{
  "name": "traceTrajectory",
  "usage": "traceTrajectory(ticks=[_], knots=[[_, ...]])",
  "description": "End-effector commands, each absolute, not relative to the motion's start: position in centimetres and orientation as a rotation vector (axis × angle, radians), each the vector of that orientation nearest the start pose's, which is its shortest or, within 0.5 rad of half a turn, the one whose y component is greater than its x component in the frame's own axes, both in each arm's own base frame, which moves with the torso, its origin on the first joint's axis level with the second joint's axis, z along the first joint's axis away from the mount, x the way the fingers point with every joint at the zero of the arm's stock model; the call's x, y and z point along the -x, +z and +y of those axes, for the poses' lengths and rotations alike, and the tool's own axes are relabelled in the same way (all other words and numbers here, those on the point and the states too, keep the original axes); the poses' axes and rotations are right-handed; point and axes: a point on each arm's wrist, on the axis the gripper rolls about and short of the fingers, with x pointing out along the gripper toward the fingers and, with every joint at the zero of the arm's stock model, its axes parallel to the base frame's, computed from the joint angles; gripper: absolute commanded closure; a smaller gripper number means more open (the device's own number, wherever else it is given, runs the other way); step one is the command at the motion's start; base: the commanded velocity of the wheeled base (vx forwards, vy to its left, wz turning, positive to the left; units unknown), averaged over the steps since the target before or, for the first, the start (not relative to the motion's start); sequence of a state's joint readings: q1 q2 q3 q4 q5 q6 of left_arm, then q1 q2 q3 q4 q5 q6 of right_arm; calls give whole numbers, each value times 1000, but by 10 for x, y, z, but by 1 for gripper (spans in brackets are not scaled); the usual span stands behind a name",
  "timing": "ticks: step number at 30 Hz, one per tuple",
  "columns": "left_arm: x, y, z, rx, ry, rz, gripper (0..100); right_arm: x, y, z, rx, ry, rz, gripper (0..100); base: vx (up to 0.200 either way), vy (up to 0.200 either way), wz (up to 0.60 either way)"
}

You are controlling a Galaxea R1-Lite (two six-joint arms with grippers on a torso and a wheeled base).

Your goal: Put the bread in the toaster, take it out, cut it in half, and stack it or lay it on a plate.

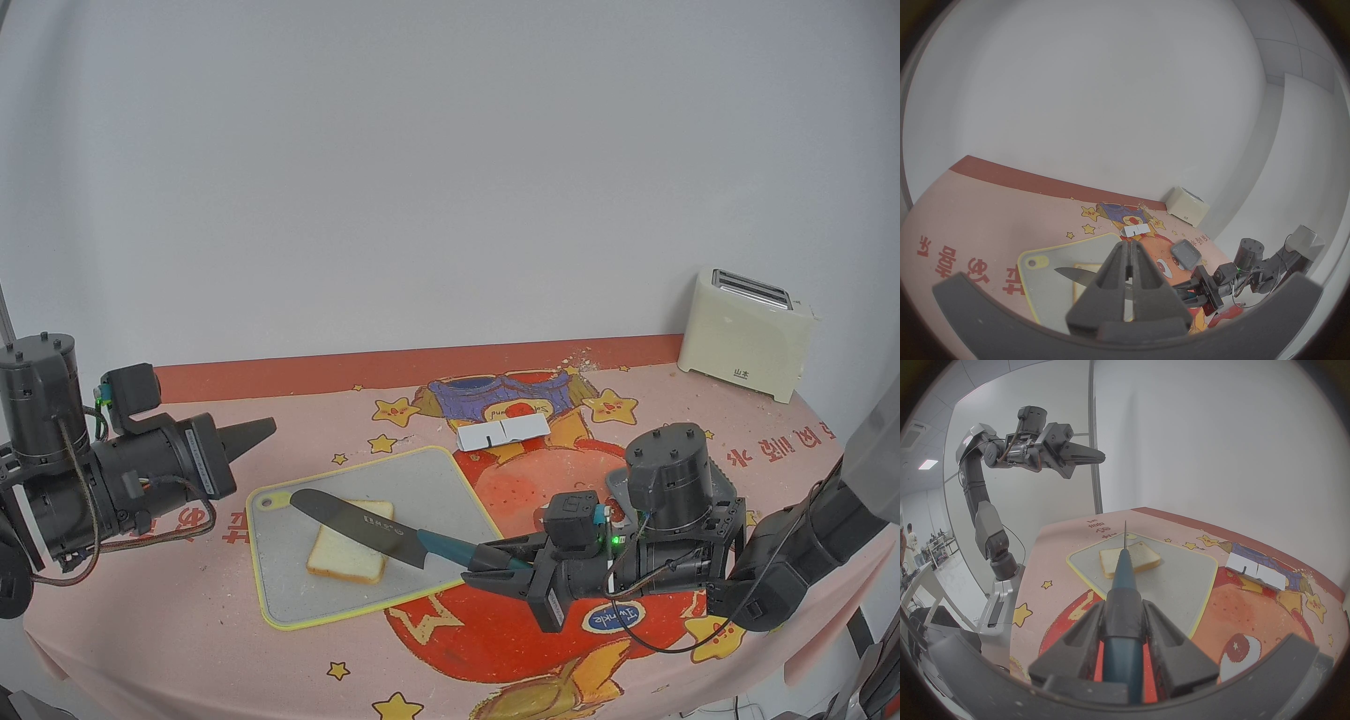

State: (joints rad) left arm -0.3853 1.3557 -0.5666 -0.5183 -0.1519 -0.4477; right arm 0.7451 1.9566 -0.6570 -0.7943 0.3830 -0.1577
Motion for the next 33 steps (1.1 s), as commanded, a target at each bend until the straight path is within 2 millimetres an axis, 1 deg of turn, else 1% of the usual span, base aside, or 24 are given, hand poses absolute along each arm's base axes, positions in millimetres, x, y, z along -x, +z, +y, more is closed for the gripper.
traceTrajectory(ticks=[1,7,17,27,31,33], knots=[[-209,181,-88,422,-454,427,100,-229,81,223,234,1144,437,100,0,0,0],[-216,170,-91,424,-451,437,100,-230,78,223,237,1144,446,100,0,0,0],[-215,165,-91,423,-447,451,100,-229,78,223,237,1144,447,100,0,0,0],[-222,150,-95,416,-443,510,100,-227,77,225,240,1152,452,100,0,0,0],[-228,144,-97,418,-447,501,100,-227,77,225,240,1153,453,100,0,0,0],[-234,140,-99,419,-449,495,100,-227,77,225,240,1153,453,100,0,0,0]])
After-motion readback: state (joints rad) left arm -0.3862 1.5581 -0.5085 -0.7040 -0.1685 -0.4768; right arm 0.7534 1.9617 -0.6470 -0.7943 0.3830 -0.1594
